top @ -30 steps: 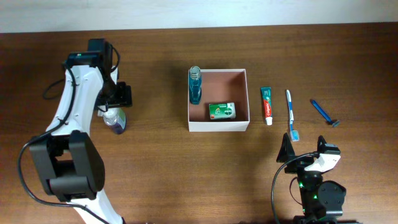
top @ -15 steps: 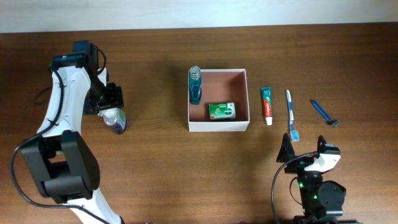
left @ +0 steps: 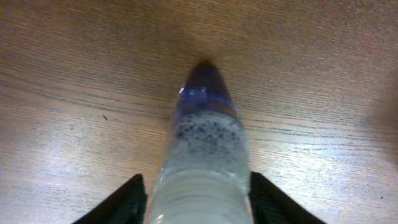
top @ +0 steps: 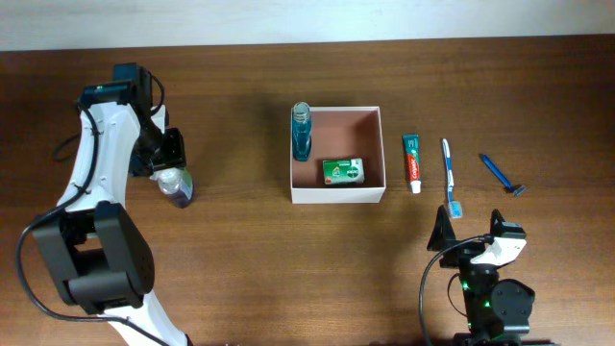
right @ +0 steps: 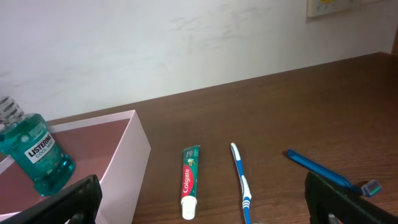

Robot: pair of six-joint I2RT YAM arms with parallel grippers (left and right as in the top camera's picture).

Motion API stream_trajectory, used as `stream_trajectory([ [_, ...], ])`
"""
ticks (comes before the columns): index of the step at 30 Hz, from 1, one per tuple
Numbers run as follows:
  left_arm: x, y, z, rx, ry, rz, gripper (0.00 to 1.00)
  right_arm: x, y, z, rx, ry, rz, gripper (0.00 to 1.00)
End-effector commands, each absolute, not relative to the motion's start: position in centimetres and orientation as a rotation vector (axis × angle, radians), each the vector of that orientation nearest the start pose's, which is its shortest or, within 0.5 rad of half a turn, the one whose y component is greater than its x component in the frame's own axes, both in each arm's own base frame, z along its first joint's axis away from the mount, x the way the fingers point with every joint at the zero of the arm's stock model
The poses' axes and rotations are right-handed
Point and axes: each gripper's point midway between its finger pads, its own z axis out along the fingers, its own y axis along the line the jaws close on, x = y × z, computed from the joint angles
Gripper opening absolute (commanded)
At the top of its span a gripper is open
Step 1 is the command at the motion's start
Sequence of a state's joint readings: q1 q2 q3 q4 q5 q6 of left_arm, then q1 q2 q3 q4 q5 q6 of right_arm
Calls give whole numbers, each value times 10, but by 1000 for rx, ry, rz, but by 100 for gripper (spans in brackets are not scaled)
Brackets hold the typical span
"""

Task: Pack container
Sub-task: 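Close the left gripper on the clear soap pump bottle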

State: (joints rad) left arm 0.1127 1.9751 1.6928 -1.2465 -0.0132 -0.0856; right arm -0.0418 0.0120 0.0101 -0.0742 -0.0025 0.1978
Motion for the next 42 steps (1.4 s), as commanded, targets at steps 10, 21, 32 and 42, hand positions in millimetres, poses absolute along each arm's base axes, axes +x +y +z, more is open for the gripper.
stream_trajectory([
  [10,378,44,98,-293,3116,4,46,246,-10,156,185,1639,116,99],
  [21,369,43,98,-297,3153,3,59,246,-10,156,185,1639,116,99],
  [32,368,43,98,-298,3160,3,51,246,-10,156,185,1639,116,99],
  [42,369,43,98,-297,3153,3,34,246,-10,156,185,1639,116,99],
])
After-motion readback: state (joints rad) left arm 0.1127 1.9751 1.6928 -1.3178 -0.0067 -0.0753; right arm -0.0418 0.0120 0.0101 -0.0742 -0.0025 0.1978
